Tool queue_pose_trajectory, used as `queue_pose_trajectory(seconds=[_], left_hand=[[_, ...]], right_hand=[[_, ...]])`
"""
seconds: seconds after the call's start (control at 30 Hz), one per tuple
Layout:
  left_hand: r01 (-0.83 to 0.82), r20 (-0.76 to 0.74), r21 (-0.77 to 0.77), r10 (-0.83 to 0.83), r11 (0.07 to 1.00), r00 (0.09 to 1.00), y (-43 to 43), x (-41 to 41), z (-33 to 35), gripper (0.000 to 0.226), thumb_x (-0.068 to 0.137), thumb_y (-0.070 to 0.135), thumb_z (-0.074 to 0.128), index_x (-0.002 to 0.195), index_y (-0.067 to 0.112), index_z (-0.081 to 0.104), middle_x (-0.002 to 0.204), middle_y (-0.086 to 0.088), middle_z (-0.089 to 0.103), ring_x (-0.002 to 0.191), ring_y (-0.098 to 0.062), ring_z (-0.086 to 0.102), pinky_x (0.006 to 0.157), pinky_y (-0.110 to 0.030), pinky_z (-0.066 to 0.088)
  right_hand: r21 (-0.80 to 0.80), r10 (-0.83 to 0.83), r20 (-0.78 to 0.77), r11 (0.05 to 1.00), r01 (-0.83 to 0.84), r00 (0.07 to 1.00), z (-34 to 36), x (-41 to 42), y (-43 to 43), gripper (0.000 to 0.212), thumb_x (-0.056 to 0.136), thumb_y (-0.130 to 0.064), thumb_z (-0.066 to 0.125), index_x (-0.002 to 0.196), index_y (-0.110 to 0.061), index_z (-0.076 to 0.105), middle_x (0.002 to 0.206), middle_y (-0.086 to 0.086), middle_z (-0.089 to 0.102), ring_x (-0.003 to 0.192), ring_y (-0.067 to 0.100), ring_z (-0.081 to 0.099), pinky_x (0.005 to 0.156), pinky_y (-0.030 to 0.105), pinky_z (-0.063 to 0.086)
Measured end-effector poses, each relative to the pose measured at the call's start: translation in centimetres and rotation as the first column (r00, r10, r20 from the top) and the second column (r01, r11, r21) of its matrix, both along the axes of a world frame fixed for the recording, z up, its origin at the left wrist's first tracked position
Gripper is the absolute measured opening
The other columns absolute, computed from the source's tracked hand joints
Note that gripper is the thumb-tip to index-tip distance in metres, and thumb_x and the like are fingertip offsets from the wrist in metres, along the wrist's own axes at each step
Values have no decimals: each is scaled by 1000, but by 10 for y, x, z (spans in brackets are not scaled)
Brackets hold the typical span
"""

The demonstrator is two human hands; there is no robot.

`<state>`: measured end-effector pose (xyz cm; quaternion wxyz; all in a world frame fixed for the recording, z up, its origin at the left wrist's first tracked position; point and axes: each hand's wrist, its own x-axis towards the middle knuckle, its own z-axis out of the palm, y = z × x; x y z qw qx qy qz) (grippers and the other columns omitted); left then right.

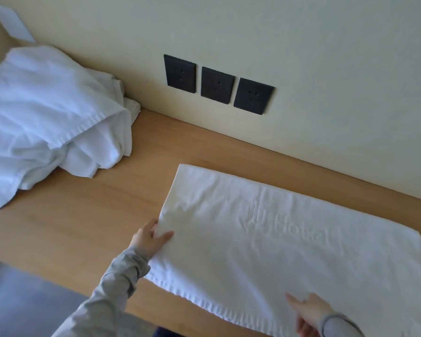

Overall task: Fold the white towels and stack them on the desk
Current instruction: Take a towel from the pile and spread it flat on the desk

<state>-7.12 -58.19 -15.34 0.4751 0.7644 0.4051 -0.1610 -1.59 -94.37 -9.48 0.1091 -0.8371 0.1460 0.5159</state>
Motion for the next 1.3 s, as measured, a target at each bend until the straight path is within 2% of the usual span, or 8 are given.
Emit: queue_pose_trajectory(seconds=[0.1, 0.3, 0.57, 0.67, 0.8, 0.93, 1.17, 1.3], left_hand=[[48, 42, -78, -45, 996, 998, 0, -4, 10, 62, 69, 48, 67, 125, 25, 53, 100, -5, 69, 95, -28, 62, 88, -36, 49], [275, -78, -79, -281, 958, 957, 14, -21, 1, 83, 71, 44, 74, 140, 38, 28, 111, 1, 64, 100, -22, 59, 93, -32, 46], [351, -238, -117, -370, 929, 898, 32, -47, -16, 34, 73, 57, 66, 94, 30, 67, 74, 13, 58, 73, -12, 56, 68, -22, 45], [339, -201, -116, -357, 934, 912, 35, -56, -20, 19, 80, 49, 62, 68, 36, 56, 67, 13, 51, 65, -10, 48, 62, -21, 39], [116, -87, 52, -111, 992, 990, 45, -53, -21, 10, 82, 35, 65, 87, 29, 59, 79, 8, 58, 76, -14, 52, 66, -21, 36], [-26, 36, 237, 18, 971, 999, 67, -46, -22, 31, 73, 22, 75, 100, 14, 61, 94, -1, 58, 86, -20, 55, 74, -24, 39], [-103, 115, 302, 71, 948, 991, 68, -54, -21, 33, 64, 21, 83, 77, 19, 53, 73, 8, 48, 68, -14, 47, 58, -14, 31], [-88, 16, 236, 87, 968, 996, 64, -59, -19, 32, 69, 22, 80, 63, 26, 48, 69, 9, 53, 69, -13, 50, 64, -18, 34]], right_hand=[[275, -21, 343, 958, -79, 939, -5, 42, 74, 32, 93, -24, 56, 65, -10, 63, 54, 3, 64, 44, 16, 60, 42, 20, 44], [268, 320, 698, 713, -648, 640, -22, 112, 230, 34, 92, -11, 51, 126, -9, 53, 125, 9, 55, 113, 25, 51, 97, 31, 38], [-117, 587, 687, 671, -732, 429, -59, 160, 308, 46, 90, -36, 57, 129, -13, 47, 131, 9, 48, 123, 28, 41, 99, 38, 31], [-157, 598, 700, 662, -733, 391, -63, 167, 317, 27, 91, -25, 55, 112, -9, 53, 120, 10, 52, 113, 29, 47, 92, 39, 35], [-99, 414, 854, 726, -681, 317, -53, 186, 332, 15, 91, -12, 51, 104, -6, 55, 112, 12, 57, 106, 32, 49, 83, 38, 36], [-112, 382, 882, 738, -665, 275, -44, 187, 348, 47, 87, -4, 55, 132, -13, 43, 130, 10, 49, 119, 31, 44, 93, 41, 36], [173, 311, 892, 433, -885, 327, -49, 45, 307, 16, 79, -11, 64, 94, -7, 60, 96, 12, 57, 93, 33, 55, 77, 42, 44], [153, 534, 797, 274, -949, 283, -65, -37, 276, 31, 81, -41, 65, 91, -13, 57, 92, 4, 56, 85, 23, 54, 77, 38, 47]])
